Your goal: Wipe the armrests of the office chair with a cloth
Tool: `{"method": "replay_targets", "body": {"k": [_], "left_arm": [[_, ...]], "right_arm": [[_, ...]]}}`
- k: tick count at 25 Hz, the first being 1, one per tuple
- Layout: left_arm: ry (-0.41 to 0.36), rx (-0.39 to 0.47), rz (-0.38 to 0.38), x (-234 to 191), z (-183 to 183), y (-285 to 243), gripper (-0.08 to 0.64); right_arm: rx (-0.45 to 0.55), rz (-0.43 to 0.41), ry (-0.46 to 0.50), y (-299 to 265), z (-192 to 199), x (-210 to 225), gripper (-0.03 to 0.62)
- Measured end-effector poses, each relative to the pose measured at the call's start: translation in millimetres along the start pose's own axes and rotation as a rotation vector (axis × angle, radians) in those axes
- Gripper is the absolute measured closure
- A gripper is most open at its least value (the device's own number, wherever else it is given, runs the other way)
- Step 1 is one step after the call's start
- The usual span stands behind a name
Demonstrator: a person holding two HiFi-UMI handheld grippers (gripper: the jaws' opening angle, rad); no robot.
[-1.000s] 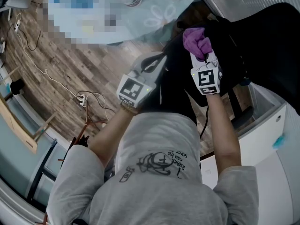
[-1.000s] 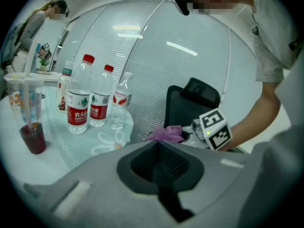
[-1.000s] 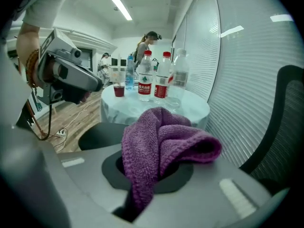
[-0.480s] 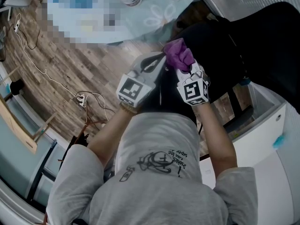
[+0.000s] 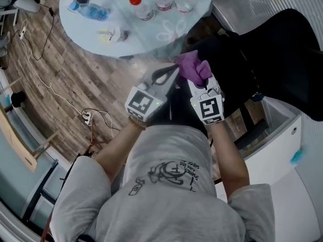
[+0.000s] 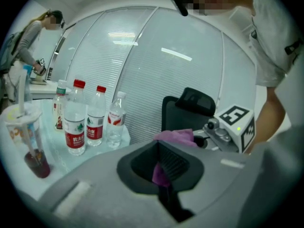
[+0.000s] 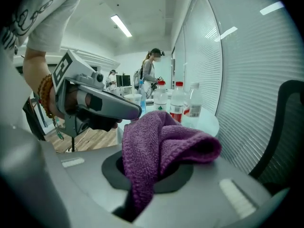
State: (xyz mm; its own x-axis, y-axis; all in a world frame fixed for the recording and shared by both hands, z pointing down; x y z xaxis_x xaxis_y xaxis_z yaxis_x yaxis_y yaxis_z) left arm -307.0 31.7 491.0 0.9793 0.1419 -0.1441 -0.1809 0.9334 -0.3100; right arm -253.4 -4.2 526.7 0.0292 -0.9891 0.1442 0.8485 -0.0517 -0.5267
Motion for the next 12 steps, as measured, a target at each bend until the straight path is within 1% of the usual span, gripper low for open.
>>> {"method": "replay_targets", "body": {"k": [6, 12], "left_arm": [[-0.028, 0.049, -0.002, 10.1, -46.0, 12.1, 0.56], [-0.048, 0.105, 0.005, 27.1, -93.9, 29.7, 0.56]], "right_arm": [[0.063, 0.052, -0.055, 34.3, -41.7, 0.5, 0.558], [0.163, 0.076, -0.051, 75.0, -91.8, -2.2, 0.557]]}}
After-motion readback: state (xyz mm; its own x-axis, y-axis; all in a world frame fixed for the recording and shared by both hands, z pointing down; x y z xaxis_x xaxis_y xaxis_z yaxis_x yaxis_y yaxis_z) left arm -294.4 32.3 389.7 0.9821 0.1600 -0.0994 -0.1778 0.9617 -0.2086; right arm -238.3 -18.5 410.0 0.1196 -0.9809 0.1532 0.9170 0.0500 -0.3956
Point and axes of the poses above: the fingertips, and each gripper's own axes: y backward along the fingers, x to its right, z out of its underside, the point moved 3 cm from there along y, backward along the fingers, and after that the axes turned 9 degrees about -y, right-handed, at the moved point
